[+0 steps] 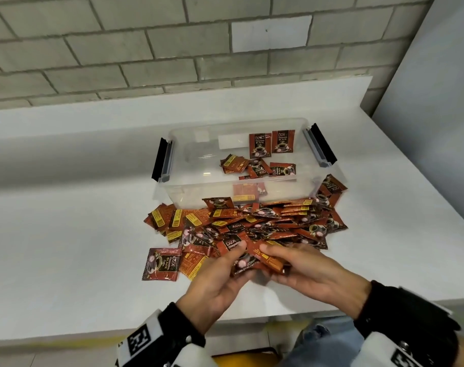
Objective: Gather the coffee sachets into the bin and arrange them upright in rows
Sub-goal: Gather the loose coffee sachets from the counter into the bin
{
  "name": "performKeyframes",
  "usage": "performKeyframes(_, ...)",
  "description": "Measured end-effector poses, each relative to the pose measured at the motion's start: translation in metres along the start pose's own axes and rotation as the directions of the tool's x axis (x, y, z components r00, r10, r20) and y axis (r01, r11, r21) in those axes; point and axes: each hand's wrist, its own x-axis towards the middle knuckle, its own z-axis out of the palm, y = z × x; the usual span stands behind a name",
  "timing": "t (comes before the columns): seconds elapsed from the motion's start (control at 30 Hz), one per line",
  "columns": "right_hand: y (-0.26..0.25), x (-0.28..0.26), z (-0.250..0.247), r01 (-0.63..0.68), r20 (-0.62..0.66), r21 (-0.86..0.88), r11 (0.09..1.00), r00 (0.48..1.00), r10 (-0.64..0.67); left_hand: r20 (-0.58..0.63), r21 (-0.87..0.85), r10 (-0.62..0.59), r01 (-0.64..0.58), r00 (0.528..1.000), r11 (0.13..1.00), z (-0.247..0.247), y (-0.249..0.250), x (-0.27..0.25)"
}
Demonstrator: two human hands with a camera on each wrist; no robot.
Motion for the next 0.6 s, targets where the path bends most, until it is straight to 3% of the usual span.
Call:
performKeyframes(0.13,-0.017,-0.004,0.003,0.026,0.062,0.081,0.996,0.998,-0.031,0.023,-0.011,0.056,-0.056,0.998,0.998,-0.001,0.018,-0.01)
performKeyframes(0.37,-0.066,-0.021,0.012,0.1,0.16,0.029,0.995,0.982,-0.103,0.124,-0.049,0.179,-0.174,0.976,0.983,0.01,0.059,-0.033)
performKeyframes(0.6,-0.14,-0.009,0.035,0.26,0.149,-0.02,0.965,0.955,-0.255,0.231,-0.054,0.255,-0.249,0.939,0.967,0.062,0.117,-0.017)
